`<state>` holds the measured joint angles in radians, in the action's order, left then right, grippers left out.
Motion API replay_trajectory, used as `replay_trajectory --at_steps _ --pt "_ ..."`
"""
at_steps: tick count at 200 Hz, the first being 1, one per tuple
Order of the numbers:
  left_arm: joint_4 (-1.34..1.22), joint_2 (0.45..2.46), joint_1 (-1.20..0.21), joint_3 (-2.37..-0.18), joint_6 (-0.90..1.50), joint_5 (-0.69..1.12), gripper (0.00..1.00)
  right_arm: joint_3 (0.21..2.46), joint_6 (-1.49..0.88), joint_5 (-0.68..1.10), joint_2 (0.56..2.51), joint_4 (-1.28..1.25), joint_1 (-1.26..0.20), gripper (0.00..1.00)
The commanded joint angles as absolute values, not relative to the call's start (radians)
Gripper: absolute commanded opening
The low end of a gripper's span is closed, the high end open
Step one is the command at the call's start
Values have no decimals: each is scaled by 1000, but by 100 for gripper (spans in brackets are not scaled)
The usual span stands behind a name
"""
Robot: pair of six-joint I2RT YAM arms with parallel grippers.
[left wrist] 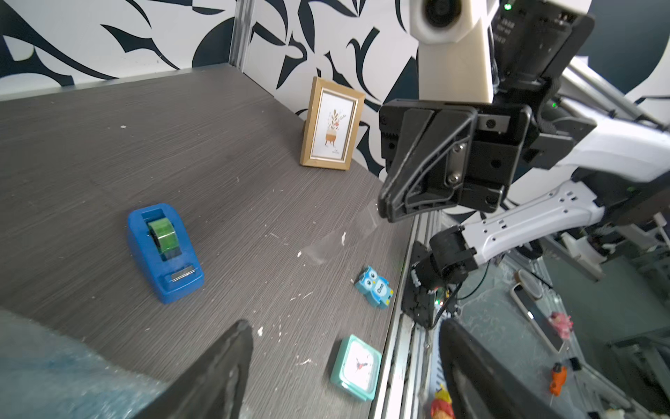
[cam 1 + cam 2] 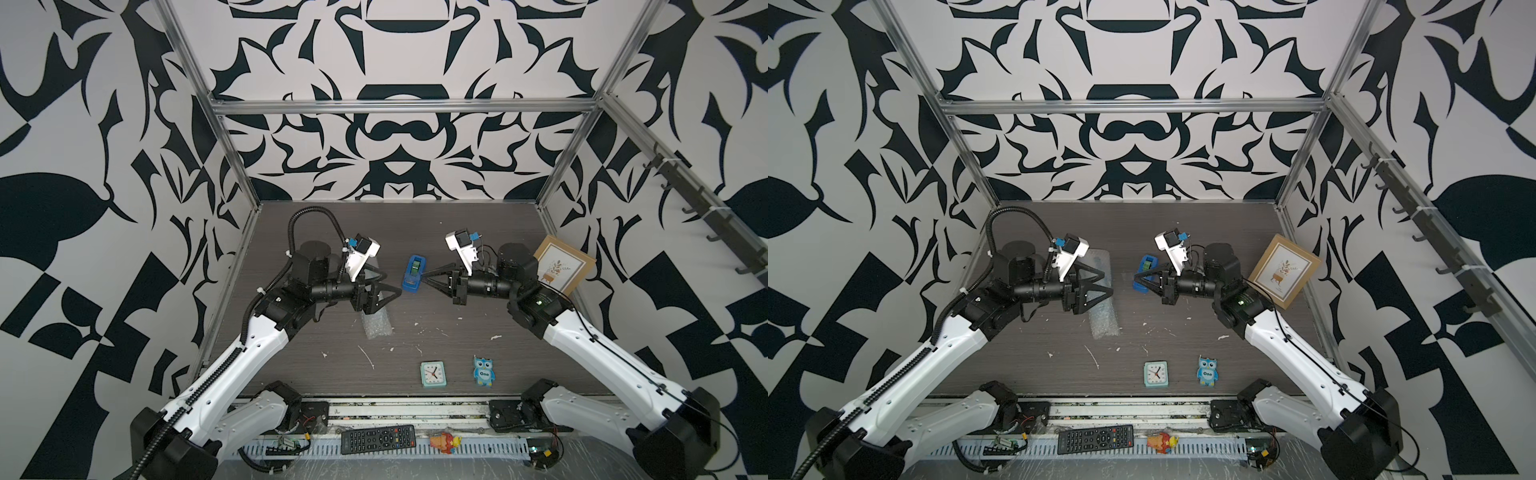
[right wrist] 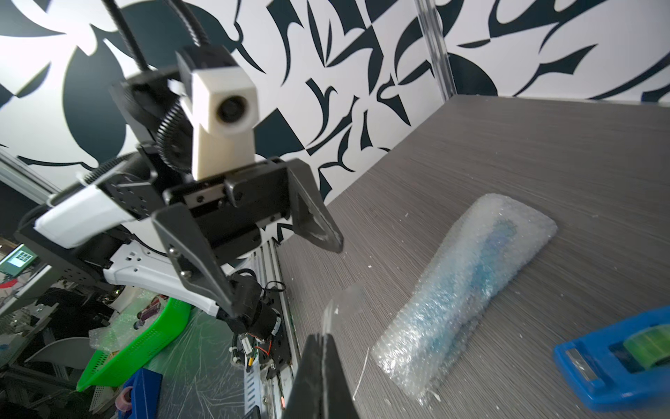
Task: Wrap wine bottles in bubble wrap
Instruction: Adjust the bubble wrap at the center of the board.
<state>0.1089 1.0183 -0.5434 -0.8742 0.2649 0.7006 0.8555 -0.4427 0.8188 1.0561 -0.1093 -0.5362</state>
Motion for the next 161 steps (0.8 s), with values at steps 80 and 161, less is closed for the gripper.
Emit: replay_trajectory --at_steps 80,161 --pt "-753 1177 -496 -739 886 939 86 900 -602 910 1091 -353 -534 0" --pt "-923 1225 -476 -698 1010 975 63 896 -620 886 1108 -391 -534 0"
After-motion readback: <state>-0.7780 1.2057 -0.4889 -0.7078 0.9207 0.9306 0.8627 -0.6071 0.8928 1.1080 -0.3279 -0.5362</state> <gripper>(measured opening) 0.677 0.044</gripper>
